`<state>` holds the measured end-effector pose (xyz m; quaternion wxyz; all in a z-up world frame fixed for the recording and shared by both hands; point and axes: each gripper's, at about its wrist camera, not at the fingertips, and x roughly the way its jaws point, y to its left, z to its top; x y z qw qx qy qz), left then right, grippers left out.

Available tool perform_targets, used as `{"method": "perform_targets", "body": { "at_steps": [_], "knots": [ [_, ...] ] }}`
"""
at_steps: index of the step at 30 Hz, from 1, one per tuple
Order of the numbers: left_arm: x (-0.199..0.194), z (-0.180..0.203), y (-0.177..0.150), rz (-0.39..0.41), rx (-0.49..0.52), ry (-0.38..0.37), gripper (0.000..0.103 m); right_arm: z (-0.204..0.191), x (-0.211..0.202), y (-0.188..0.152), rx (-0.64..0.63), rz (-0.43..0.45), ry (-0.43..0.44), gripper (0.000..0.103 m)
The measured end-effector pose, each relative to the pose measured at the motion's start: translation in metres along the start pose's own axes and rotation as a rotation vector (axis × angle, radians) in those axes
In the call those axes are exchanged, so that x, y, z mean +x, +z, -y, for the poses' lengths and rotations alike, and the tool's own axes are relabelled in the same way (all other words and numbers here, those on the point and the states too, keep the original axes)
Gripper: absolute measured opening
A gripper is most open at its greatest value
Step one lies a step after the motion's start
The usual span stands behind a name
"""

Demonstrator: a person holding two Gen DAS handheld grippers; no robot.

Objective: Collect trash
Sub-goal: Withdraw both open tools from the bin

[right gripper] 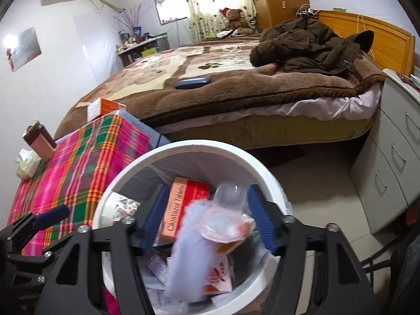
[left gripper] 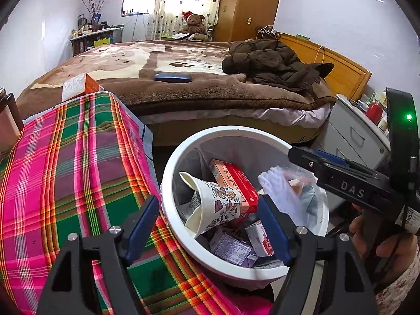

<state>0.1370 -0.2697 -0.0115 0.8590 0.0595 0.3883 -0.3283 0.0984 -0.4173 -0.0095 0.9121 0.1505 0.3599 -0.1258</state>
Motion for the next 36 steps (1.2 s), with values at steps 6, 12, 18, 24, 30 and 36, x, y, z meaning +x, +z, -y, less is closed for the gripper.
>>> {"method": "perform_targets", "body": {
  "at_steps": [6,12,18,24,30,36],
  "knots": [
    [-0.012,-0.003,-0.002,0.022,-0.007,0.016,0.079,-0.007,-0.009,-0.001,-0.007,0.018,-0.002,0.066],
    [-0.026,-0.008,-0.004,0.051,-0.016,0.028,0.08,-0.013,-0.022,-0.003,-0.008,0.049,0.002,0.066],
    [-0.04,-0.012,-0.009,0.076,-0.02,0.043,0.081,-0.021,-0.032,-0.009,-0.012,0.074,0.013,0.066],
    [-0.055,-0.019,-0.016,0.105,-0.035,0.104,0.082,-0.032,-0.044,-0.02,-0.016,0.099,0.019,0.066],
    [-0.077,-0.031,-0.029,0.153,-0.062,0.188,0.082,-0.056,-0.059,-0.031,-0.097,0.149,0.002,0.066],
    [-0.096,-0.047,-0.047,0.172,-0.09,0.242,0.082,-0.08,-0.068,-0.041,-0.136,0.177,0.028,0.066]
  ]
}}
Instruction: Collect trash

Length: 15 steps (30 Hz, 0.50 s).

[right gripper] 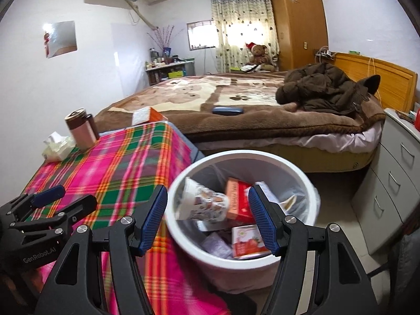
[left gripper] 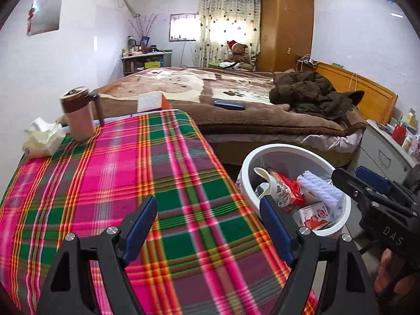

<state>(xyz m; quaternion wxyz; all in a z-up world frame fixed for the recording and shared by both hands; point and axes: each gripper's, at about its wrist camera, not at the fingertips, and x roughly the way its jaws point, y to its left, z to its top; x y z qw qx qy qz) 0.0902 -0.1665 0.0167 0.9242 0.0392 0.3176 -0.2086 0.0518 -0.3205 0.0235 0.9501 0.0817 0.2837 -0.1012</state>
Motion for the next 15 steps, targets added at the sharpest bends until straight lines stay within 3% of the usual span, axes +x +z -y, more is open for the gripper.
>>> {"method": "perform_targets", "body": {
  "at_steps": [10,15],
  "knots": [
    [-0.037,-0.026,-0.016,0.09,-0.018,0.149,0.082,-0.028,-0.009,-0.011,-0.015,0.013,0.024,0.066],
    [-0.044,-0.034,-0.022,0.099,-0.025,0.153,0.082,-0.035,-0.012,-0.017,-0.016,0.016,0.042,0.066]
  ]
}}
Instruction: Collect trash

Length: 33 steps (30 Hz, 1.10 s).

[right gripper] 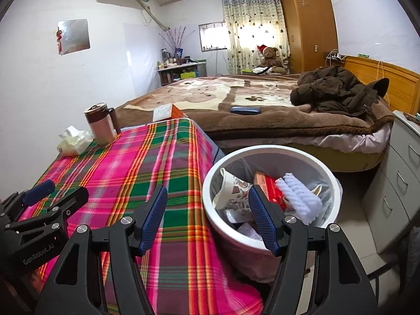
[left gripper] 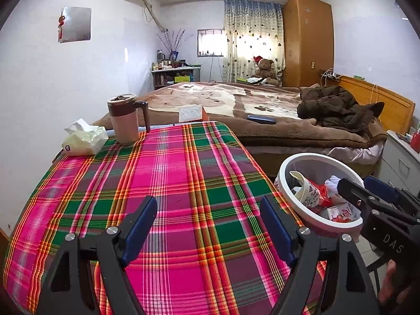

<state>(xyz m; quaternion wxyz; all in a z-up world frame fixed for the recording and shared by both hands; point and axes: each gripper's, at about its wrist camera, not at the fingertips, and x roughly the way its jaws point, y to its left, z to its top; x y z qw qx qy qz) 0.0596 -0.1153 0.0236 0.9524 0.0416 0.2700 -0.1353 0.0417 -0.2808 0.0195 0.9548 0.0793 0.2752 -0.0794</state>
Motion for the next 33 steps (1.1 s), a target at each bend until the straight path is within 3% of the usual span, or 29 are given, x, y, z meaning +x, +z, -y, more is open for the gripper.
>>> {"method": "perform_targets", "body": {
  "at_steps": [33],
  "knots": [
    [-0.0103,0.003,-0.008,0.02,-0.006,0.01,0.082,-0.0051,-0.0071,-0.0062,0.001,0.024,0.008,0.066]
  ]
}}
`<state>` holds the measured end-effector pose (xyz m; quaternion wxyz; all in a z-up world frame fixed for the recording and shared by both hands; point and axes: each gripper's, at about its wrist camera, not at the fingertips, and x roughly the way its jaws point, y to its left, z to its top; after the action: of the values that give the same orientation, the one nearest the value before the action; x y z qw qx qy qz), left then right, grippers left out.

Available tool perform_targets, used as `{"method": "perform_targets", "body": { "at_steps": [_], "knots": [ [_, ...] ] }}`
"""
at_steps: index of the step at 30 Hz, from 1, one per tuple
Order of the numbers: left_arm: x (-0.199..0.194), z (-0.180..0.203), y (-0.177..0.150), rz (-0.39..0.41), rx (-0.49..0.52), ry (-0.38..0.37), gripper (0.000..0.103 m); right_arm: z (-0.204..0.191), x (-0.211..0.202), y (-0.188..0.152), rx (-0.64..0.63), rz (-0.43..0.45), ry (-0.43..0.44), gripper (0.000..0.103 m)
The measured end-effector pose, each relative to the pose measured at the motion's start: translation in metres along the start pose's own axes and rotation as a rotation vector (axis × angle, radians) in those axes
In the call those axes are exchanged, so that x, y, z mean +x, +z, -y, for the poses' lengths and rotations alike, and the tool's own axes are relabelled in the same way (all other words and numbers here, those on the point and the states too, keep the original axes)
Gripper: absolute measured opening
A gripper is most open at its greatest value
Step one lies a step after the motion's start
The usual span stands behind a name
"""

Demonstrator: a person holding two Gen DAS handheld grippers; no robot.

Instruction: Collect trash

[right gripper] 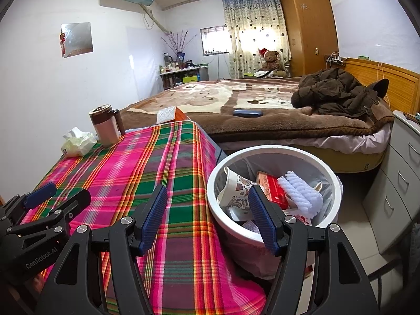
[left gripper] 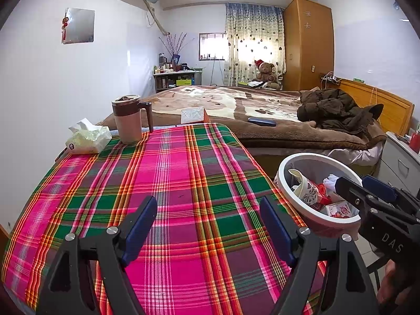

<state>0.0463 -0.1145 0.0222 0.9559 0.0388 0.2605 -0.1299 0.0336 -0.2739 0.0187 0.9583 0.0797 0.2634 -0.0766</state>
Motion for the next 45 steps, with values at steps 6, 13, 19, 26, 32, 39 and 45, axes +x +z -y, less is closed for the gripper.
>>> {"method": "perform_targets", "body": {
  "at_steps": [6,13,19,26,32,39,45],
  "knots": [
    [0.0001,-0.0002,-0.0001,0.0,0.0,0.0,0.082,-0.0009,0.0,-0.0002,0.001,0.0,0.001,0.066],
    [-0.0026,-0.0014,-0.0007,-0.001,-0.002,0.001,0.082,-0.0017,0.0001,-0.0005,-0.002,-0.001,0.0,0.066],
    [-0.0033,-0.0011,-0.0001,-0.002,-0.003,0.001,0.082,-0.0035,0.0005,-0.0008,0.0,-0.001,0.005,0.066],
    [-0.0045,-0.0011,-0.0002,-0.001,-0.005,0.001,0.082,-0.0055,0.0006,-0.001,0.0,0.003,0.007,0.066],
    [-0.0034,-0.0007,0.0009,-0.002,-0.004,0.002,0.082,-0.0071,0.0005,-0.0008,0.0,0.004,0.007,0.066],
    [-0.002,-0.0005,0.0021,-0.002,-0.002,0.002,0.082,-0.0074,0.0006,-0.0008,0.0,0.003,0.006,0.066],
    [-0.0014,-0.0009,0.0024,0.001,-0.006,0.005,0.082,-0.0084,0.0007,0.0003,0.001,0.005,0.008,0.066]
  ]
}}
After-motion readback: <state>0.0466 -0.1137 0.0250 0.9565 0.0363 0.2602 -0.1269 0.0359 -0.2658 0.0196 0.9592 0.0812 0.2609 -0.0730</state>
